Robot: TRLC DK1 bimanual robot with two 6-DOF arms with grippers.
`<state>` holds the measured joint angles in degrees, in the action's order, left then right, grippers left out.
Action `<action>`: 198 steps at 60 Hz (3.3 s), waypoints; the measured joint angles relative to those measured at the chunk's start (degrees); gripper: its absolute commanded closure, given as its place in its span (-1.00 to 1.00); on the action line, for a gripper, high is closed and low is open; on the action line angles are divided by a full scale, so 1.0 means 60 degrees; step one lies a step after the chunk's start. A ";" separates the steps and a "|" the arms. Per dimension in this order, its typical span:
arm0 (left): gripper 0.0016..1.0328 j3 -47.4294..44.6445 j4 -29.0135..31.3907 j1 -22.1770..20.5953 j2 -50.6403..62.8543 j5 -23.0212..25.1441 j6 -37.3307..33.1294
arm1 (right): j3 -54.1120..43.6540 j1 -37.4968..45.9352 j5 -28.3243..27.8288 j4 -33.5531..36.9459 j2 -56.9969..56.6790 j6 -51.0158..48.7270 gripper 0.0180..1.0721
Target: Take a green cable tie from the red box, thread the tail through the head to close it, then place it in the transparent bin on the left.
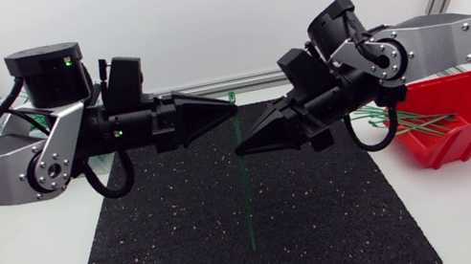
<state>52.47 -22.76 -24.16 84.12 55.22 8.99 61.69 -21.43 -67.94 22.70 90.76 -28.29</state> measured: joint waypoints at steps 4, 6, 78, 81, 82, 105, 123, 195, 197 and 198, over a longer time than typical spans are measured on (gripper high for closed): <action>0.65 0.0000 0.0000 0.0000 0.0000 0.0000 0.0000 | 0.0000 0.0000 0.0000 0.0000 0.0000 0.0000 0.89; 0.71 0.0000 0.0000 0.0000 0.0000 0.0000 -0.0004 | 0.0000 0.0000 0.0000 0.0000 0.0000 0.0000 0.89; 0.94 0.1752 0.4575 0.0841 -0.0313 0.0437 -0.0004 | -0.0488 -0.0095 0.5184 0.0561 -0.1373 -0.0317 -0.91; 0.93 0.1767 0.4710 0.0929 -0.0313 0.0463 -0.0004 | -0.0459 -0.0131 0.5533 0.0965 -0.1377 -0.0390 -0.91; 0.93 0.1767 0.4790 0.0973 -0.0313 0.0474 -0.0004 | -0.0441 -0.0168 0.5665 0.1100 -0.1377 -0.0463 -0.91; 0.94 0.2135 0.6113 0.1253 -0.0317 0.0718 0.0000 | -0.0790 -0.1698 0.8965 -0.0372 -0.2586 -0.0838 -0.91; 0.94 0.2346 0.6342 0.1508 -0.0291 0.1198 0.0335 | -0.2415 -0.3184 1.1905 -0.3628 -0.3344 -0.3384 -0.91; 0.93 0.3126 0.7668 0.2572 0.1279 0.3246 -0.0488 | -0.5788 -0.4856 0.8790 -1.2040 -0.1541 -1.5515 -0.92; 0.94 0.3126 0.7694 0.2568 0.1279 0.3246 -0.0510 | -0.5796 -0.4856 0.8728 -1.2043 -0.1490 -1.5577 -0.92; 0.94 0.3126 0.7712 0.2568 0.1282 0.3246 -0.0510 | -0.5796 -0.4856 0.8699 -1.2047 -0.1472 -1.5584 -0.92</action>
<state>71.22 23.51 -8.75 91.81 74.70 5.93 26.92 -50.57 -15.75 -49.58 81.93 -121.80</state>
